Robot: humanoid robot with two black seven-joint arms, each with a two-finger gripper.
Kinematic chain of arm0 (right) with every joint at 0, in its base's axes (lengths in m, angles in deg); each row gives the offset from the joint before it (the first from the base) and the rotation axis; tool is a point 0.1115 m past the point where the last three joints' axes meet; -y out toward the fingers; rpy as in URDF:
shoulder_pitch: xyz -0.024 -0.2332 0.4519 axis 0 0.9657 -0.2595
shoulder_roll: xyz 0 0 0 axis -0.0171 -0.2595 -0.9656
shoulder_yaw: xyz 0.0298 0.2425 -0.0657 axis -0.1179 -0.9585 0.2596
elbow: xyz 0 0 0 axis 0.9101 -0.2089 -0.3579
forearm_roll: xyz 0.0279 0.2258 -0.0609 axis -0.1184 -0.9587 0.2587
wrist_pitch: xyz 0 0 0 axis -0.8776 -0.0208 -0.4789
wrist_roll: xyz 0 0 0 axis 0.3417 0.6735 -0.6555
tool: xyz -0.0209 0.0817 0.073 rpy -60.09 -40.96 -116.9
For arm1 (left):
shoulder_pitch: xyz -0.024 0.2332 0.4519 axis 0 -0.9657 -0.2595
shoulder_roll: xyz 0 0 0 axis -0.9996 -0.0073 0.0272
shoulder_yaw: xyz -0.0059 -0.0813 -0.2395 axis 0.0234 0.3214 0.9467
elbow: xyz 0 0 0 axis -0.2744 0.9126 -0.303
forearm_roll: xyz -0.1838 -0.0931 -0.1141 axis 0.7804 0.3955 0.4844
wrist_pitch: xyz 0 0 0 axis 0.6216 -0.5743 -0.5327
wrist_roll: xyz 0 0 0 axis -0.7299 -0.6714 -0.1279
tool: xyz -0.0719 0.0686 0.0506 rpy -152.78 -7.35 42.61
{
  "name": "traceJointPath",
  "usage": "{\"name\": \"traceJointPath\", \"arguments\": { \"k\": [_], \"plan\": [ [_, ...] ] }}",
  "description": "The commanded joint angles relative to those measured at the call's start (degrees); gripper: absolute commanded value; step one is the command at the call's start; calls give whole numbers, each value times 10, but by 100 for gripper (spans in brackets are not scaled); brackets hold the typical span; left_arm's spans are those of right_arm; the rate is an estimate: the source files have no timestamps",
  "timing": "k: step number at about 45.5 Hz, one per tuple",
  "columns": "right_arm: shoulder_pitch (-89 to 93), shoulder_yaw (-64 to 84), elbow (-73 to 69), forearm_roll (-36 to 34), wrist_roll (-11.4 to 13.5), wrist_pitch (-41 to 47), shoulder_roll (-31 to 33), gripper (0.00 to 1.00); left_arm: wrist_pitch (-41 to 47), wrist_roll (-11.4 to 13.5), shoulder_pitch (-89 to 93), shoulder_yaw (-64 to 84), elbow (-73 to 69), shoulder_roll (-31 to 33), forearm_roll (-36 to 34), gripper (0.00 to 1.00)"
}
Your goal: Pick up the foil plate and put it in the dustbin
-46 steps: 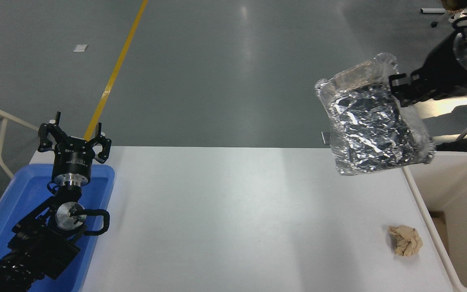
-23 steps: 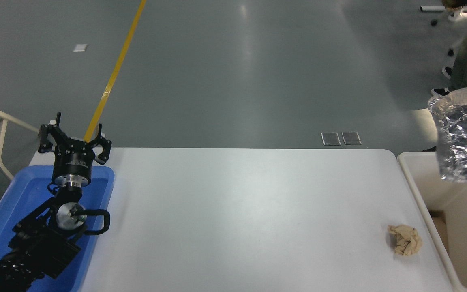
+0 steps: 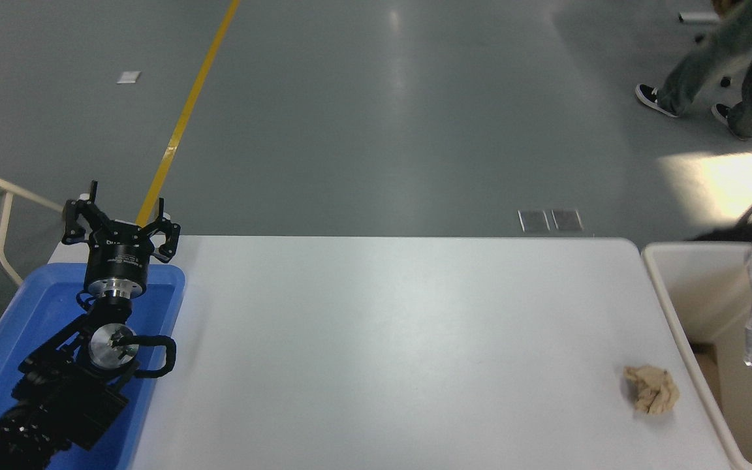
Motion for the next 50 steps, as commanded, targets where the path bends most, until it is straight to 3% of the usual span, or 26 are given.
{"name": "traceJointPath", "arguments": {
  "k": [1,8,9,10,11,12,29,34,38,43,50],
  "plan": [
    [88,-19,81,-45,-2,-14,-72,0,1,1,0,0,0,0,0,99],
    [90,-19,95,-46,-2,-28,-87,0,1,1,0,0,0,0,0,99],
    [90,-19,98,-46,-2,-29,-91,13,1,1,0,0,-1,0,0,99],
    [90,-19,100,-46,-2,-28,-92,44,1,1,0,0,0,0,0,99],
    [90,-19,102,-46,-3,-29,-94,87,1,1,1,0,0,0,0,99],
    [90,-19,100,-46,-3,-28,-95,100,1,1,1,0,0,0,0,99],
    [14,16,69,-35,-4,-22,-91,100,1,1,1,0,0,0,0,99],
    [-72,94,9,-26,-23,-23,-53,100,1,0,1,0,0,0,0,99],
    [-163,148,-64,-10,-40,-21,-35,100,0,0,0,-1,0,0,-1,99],
    [-312,195,-215,23,-41,1,5,100,0,0,0,-1,0,0,-1,99],
    [-543,238,-445,42,-37,103,0,100,0,0,0,-1,0,0,-1,99]
  ]
}}
